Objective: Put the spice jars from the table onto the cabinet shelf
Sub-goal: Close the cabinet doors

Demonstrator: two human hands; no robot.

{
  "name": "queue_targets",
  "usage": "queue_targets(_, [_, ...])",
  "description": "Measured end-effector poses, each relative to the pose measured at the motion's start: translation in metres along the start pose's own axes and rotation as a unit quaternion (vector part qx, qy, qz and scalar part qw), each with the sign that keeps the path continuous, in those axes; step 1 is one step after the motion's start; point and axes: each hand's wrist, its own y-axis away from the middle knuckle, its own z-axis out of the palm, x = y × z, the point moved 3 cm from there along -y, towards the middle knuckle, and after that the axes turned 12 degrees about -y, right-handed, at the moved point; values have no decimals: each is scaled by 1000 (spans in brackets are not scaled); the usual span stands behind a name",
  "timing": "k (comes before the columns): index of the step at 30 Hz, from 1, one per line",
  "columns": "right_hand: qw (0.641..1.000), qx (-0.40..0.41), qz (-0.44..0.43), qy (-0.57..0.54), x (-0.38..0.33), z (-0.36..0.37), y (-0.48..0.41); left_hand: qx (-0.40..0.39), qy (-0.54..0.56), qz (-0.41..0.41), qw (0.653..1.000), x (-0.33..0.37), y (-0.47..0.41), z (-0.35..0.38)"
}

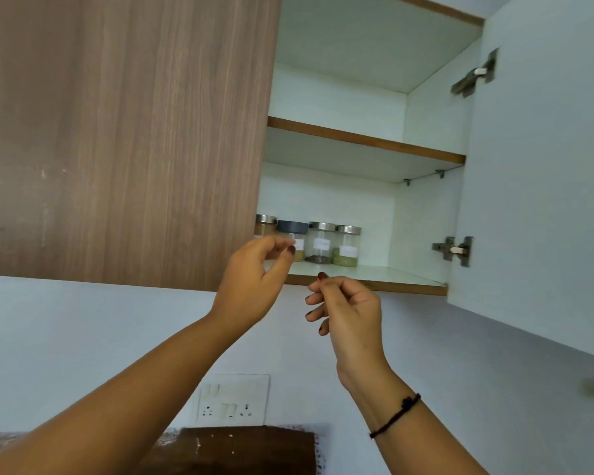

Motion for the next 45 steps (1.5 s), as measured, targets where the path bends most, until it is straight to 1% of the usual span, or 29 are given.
queue_targets(2, [999, 21, -39, 19, -16, -12, 12, -35, 118, -46, 991, 18, 13, 6])
queue_targets(4, [996, 34, -72, 32, -32, -25, 25, -89, 227, -99, 965, 34, 33, 20])
queue_targets(5, [995, 39, -88, 39, -40, -32, 31, -122, 278, -133, 944, 42, 45, 30])
queue_targets(7, [990, 46, -118, 58, -56, -46, 44, -187, 371, -197, 888, 58, 67, 51])
queue_targets(10, [982, 60, -153, 95, -80, -69, 63, -245, 473, -270, 802, 84, 93, 86])
queue_targets(13, [972, 79, -185, 121, -109, -94, 79, -279, 546, -338, 714, 117, 115, 116])
queue_targets(15, [963, 98, -212, 134, -131, -112, 87, -308, 571, -368, 666, 142, 129, 130])
queue_targets(18, [944, 132, -258, 156, -163, -141, 94, -357, 596, -384, 608, 186, 146, 147])
queue_targets(21, [927, 160, -288, 180, -194, -173, 100, -393, 613, -387, 566, 234, 157, 169])
queue_targets(24, [913, 173, -309, 201, -222, -207, 103, -423, 621, -386, 535, 280, 167, 190])
queue_targets(27, [908, 186, -316, 201, -241, -243, 104, -451, 626, -387, 505, 317, 180, 208])
queue_targets(31, [907, 200, -324, 179, -257, -284, 103, -471, 616, -399, 489, 352, 194, 226])
queue_targets(36, [900, 223, -338, 163, -266, -323, 93, -427, 663, -406, 462, 375, 188, 234])
queue_targets(42, [894, 246, -334, 170, -258, -348, 88, -368, 701, -426, 438, 388, 184, 252])
queue_targets(44, [893, 249, -336, 168, -256, -355, 88, -357, 702, -428, 444, 391, 188, 253])
queue_targets(45, [897, 245, -331, 159, -254, -357, 88, -351, 703, -425, 450, 392, 190, 253])
